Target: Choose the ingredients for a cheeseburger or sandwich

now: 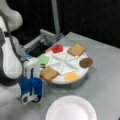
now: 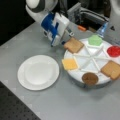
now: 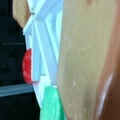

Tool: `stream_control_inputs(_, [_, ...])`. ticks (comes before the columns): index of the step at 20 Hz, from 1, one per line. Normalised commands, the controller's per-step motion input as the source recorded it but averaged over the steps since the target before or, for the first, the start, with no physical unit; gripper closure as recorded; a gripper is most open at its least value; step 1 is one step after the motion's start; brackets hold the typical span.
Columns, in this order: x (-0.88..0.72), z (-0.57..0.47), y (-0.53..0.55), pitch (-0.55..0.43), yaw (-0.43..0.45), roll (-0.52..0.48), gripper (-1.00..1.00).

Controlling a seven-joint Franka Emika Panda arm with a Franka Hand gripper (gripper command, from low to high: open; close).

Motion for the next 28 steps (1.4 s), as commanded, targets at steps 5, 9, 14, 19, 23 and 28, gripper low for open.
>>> stream_control_inputs(5, [0.18,-0.18,-0.16,0.003,0.193,0.181,-1.0])
stream_control_inputs(9, [0.16,-0.17,-0.24,0.007,0.192,0.164,1.0])
stream_control_inputs(14, [0.15,-0.16,-0.23,0.014,0.195,0.133,1.0])
stream_control_inputs(19, [0.17,-0.17,-0.15,0.015,0.187,0.107,1.0])
stream_control_inputs(23, [0.2,-0.19,-0.08,0.021,0.171,0.077,1.0])
stream_control_inputs(28, [0.2,-0.19,-0.06,0.025,0.153,0.062,1.0])
